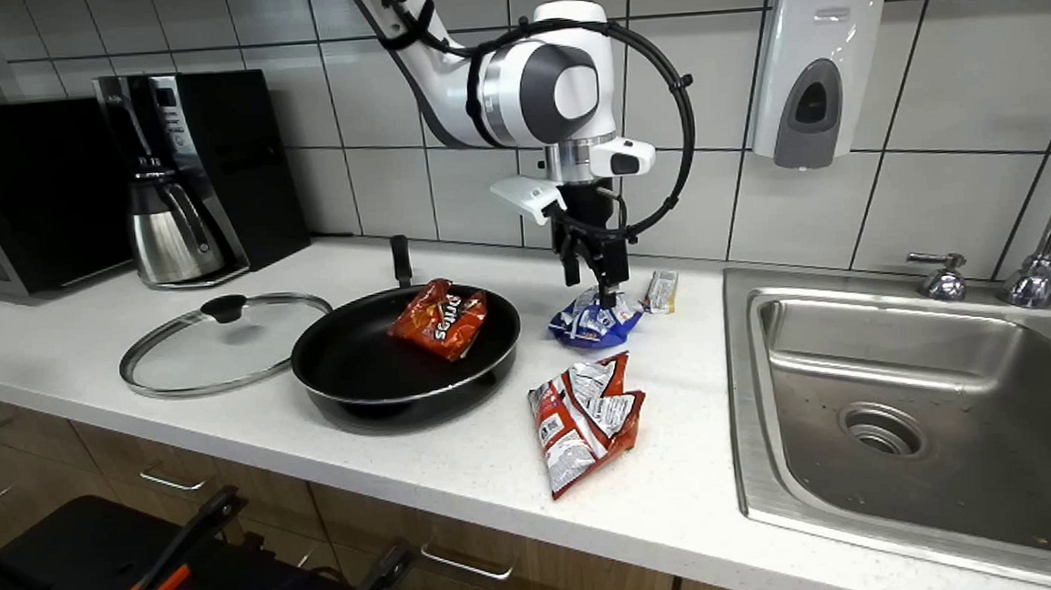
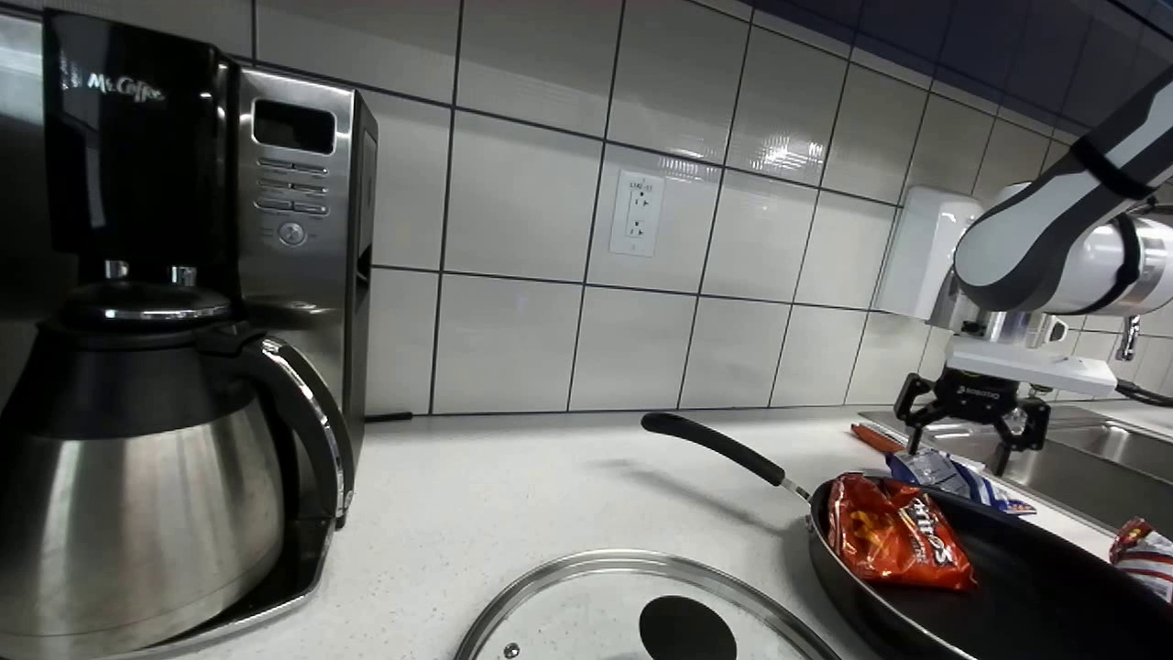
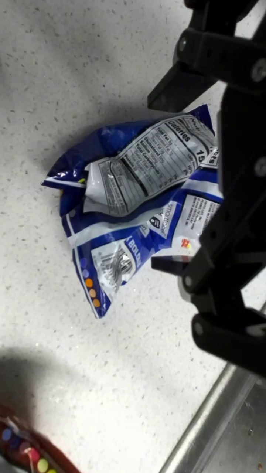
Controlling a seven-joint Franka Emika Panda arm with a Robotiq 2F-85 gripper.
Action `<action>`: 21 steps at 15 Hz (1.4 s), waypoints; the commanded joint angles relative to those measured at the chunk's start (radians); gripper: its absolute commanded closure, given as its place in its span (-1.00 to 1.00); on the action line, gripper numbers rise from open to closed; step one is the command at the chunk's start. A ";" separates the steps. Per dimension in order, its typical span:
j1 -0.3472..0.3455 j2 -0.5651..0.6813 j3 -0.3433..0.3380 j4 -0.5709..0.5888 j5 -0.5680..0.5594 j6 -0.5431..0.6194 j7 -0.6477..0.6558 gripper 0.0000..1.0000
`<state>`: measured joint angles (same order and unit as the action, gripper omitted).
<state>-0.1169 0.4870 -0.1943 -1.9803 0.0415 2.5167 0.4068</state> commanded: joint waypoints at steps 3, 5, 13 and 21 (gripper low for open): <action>-0.019 0.026 0.013 0.027 0.045 0.009 -0.069 -1.00; -0.020 0.027 0.014 0.028 0.049 0.010 -0.073 -0.92; -0.022 0.028 0.013 0.030 0.052 0.010 -0.074 0.39; -0.020 0.029 0.009 0.033 0.050 0.006 -0.068 1.00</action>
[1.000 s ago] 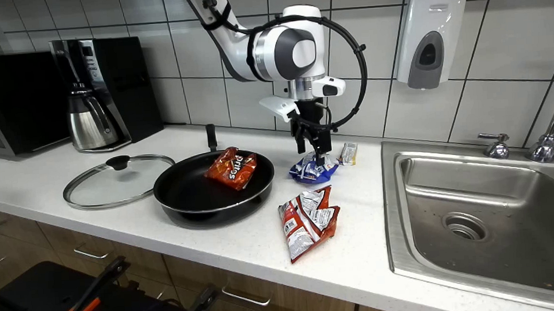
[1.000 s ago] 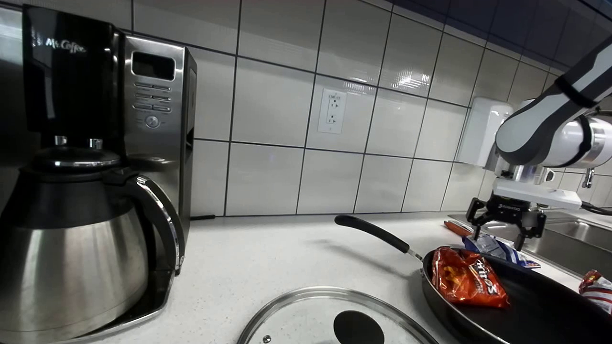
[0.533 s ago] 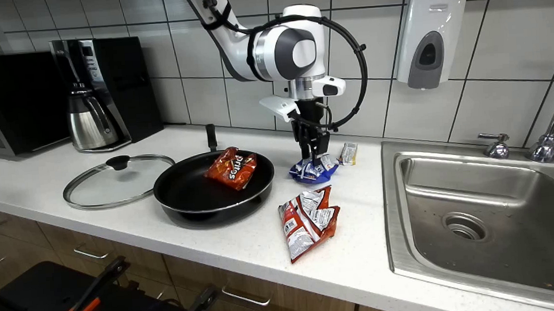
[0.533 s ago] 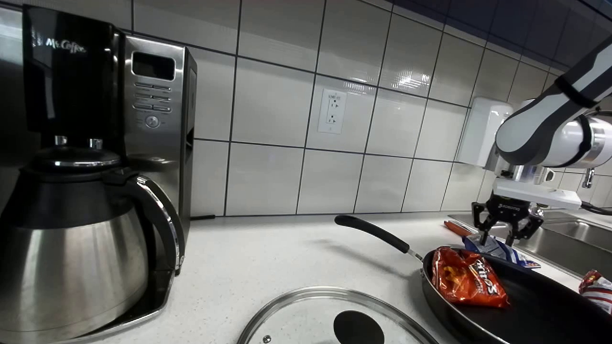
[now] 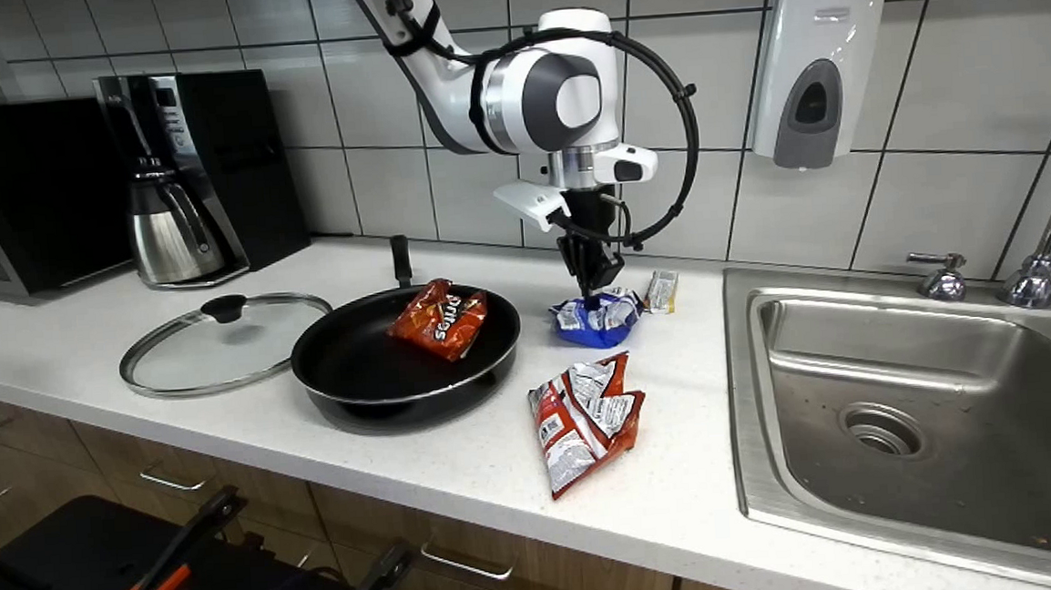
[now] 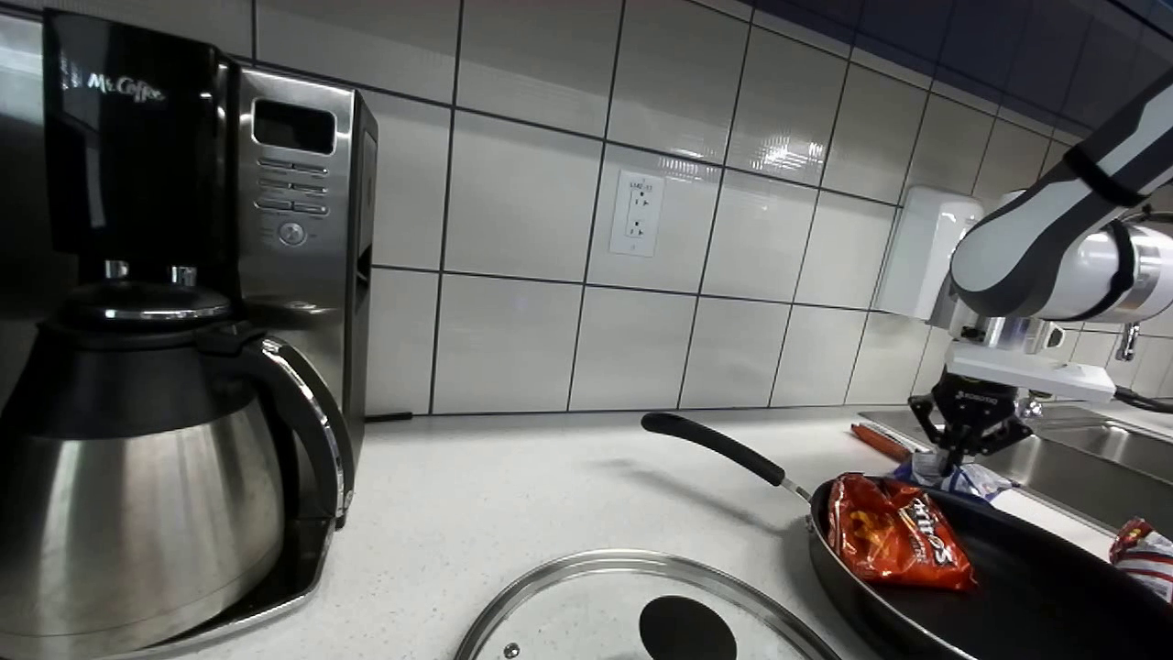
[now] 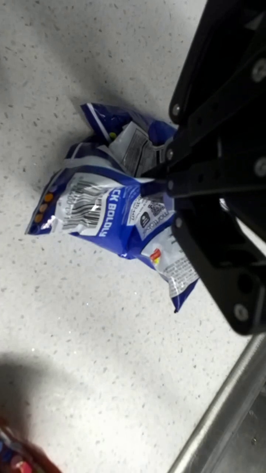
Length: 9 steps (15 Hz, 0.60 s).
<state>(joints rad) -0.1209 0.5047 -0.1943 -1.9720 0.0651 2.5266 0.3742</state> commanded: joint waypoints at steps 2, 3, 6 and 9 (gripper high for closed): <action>-0.013 0.009 0.009 0.026 0.025 -0.006 -0.033 1.00; -0.008 0.006 0.007 0.030 0.020 -0.010 -0.028 1.00; 0.009 -0.011 -0.003 0.038 0.001 -0.010 -0.014 1.00; 0.031 -0.024 -0.010 0.047 -0.018 -0.015 0.002 1.00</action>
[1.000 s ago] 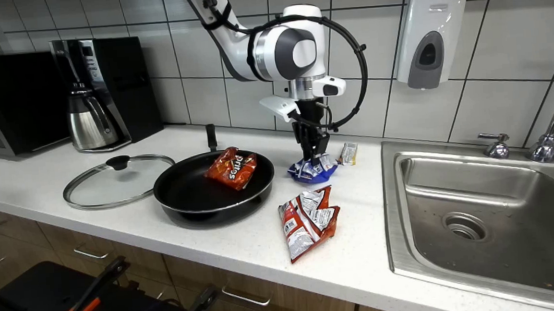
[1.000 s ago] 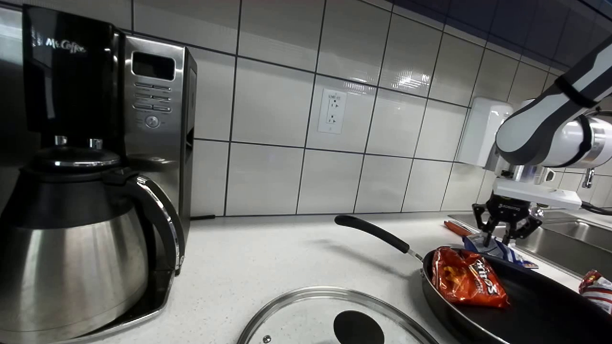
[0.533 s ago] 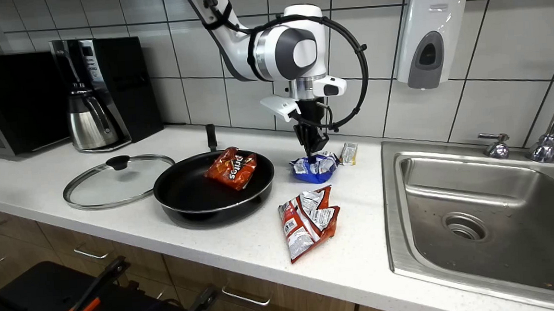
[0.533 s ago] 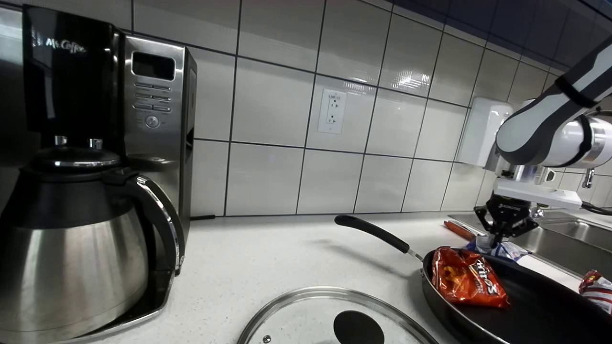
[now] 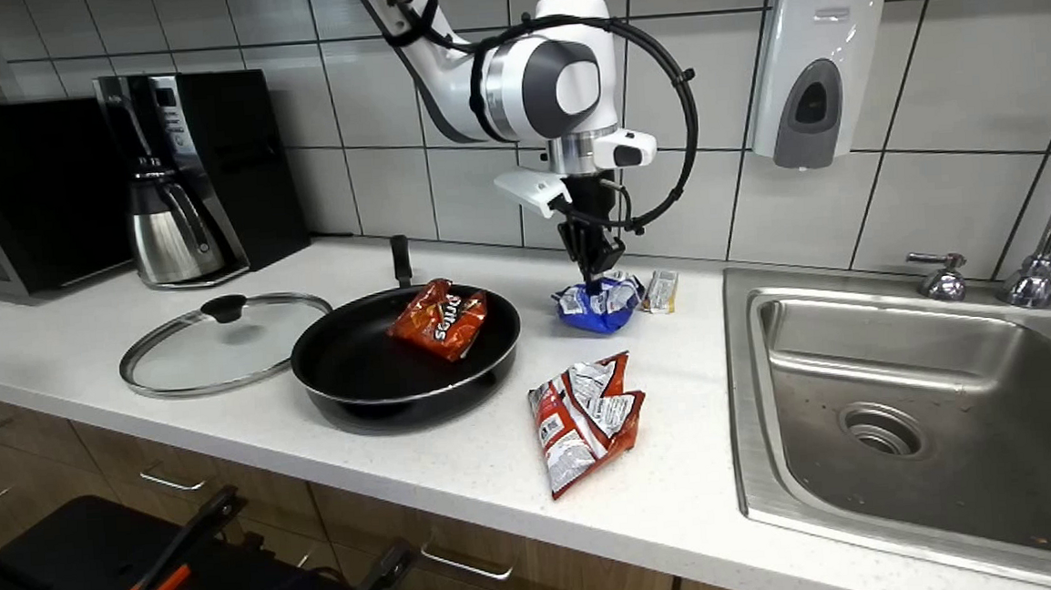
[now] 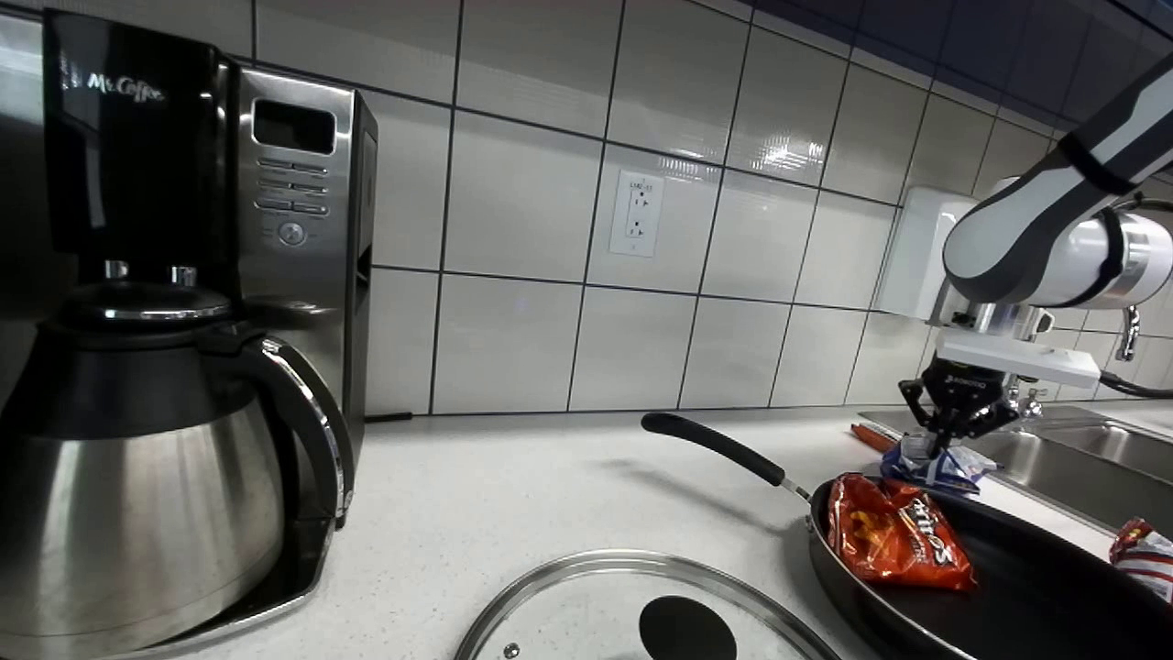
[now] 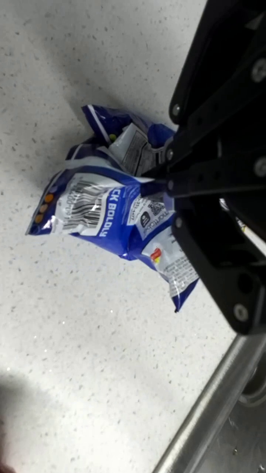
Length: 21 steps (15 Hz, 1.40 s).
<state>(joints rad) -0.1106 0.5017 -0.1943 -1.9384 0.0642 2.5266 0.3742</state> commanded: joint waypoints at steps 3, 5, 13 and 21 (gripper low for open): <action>0.046 -0.039 -0.016 0.010 -0.035 -0.012 0.018 1.00; 0.066 -0.057 -0.022 0.001 -0.051 -0.010 0.032 1.00; 0.162 -0.150 -0.036 -0.064 -0.146 0.002 0.130 1.00; 0.245 -0.306 -0.018 -0.228 -0.247 -0.013 0.297 1.00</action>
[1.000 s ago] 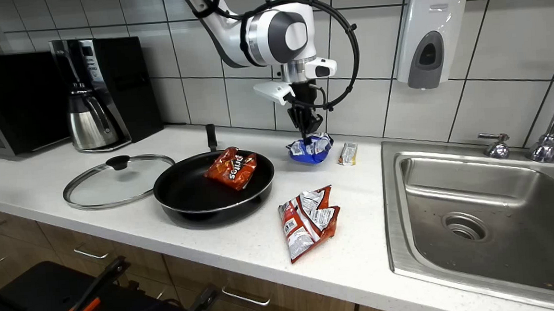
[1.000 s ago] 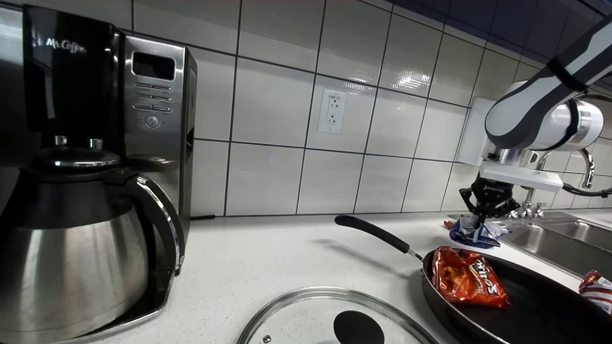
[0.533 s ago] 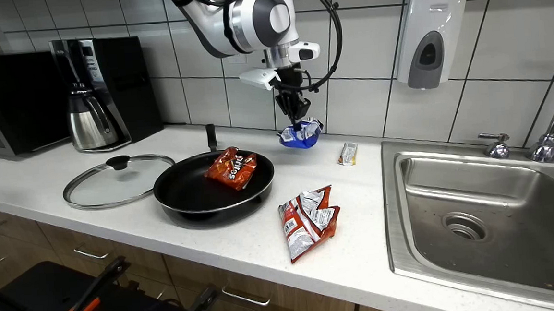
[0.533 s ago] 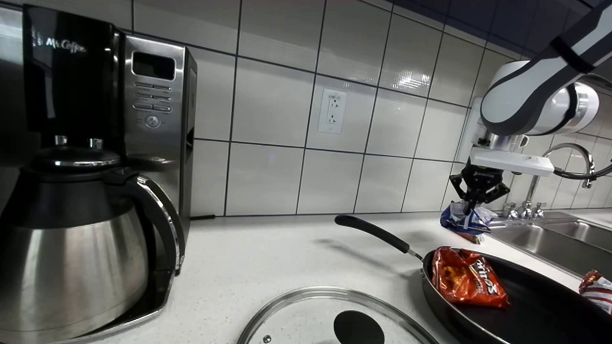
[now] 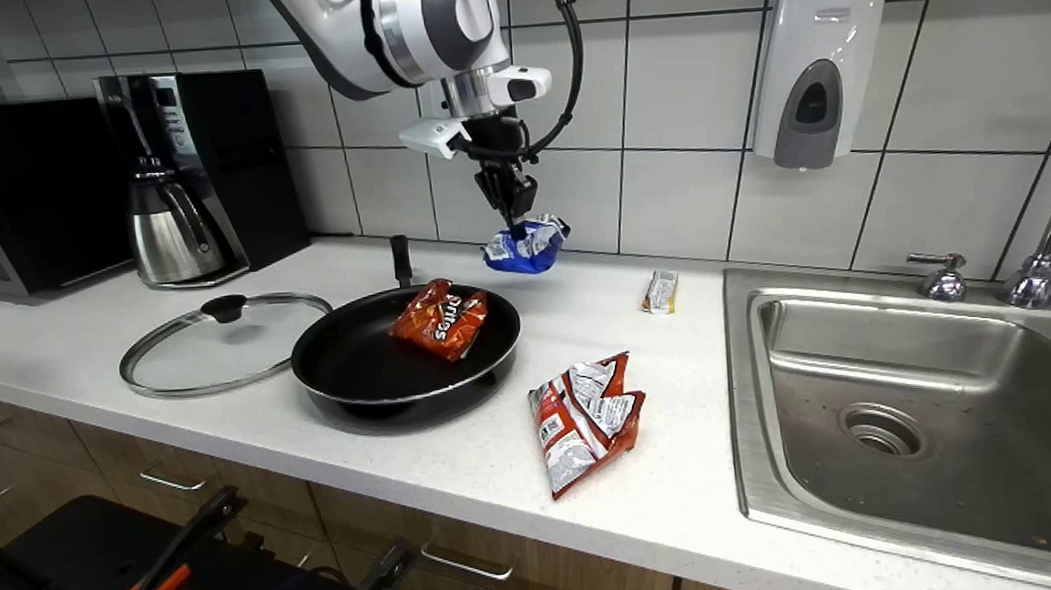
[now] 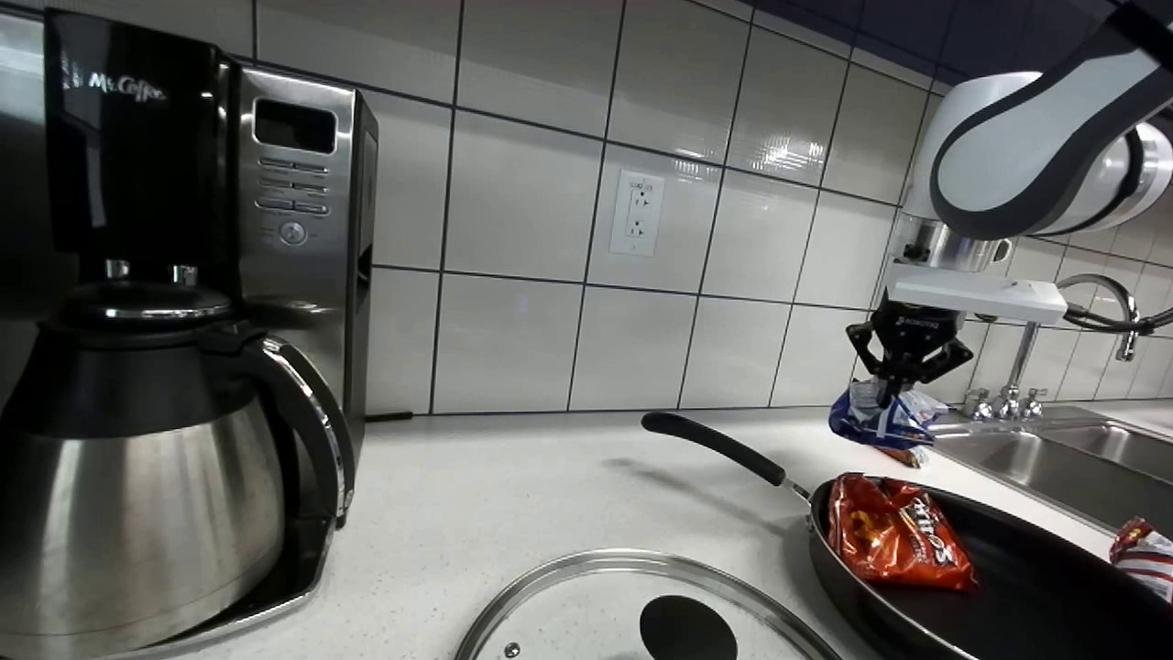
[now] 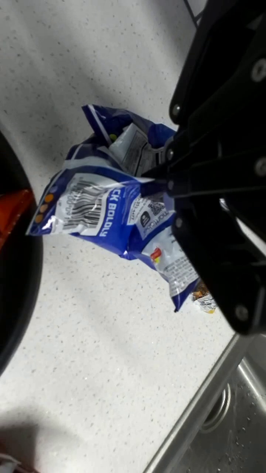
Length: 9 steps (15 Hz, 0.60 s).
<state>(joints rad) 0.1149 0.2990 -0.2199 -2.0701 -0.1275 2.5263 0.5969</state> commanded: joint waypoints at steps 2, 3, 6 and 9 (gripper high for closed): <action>0.028 -0.145 0.020 -0.140 -0.085 -0.017 0.112 1.00; 0.029 -0.165 0.031 -0.161 -0.096 -0.016 0.125 1.00; 0.021 -0.210 0.073 -0.210 -0.109 -0.017 0.148 1.00; 0.016 -0.247 0.116 -0.250 -0.100 -0.016 0.151 1.00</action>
<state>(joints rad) 0.1451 0.1249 -0.1480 -2.2585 -0.2027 2.5253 0.7094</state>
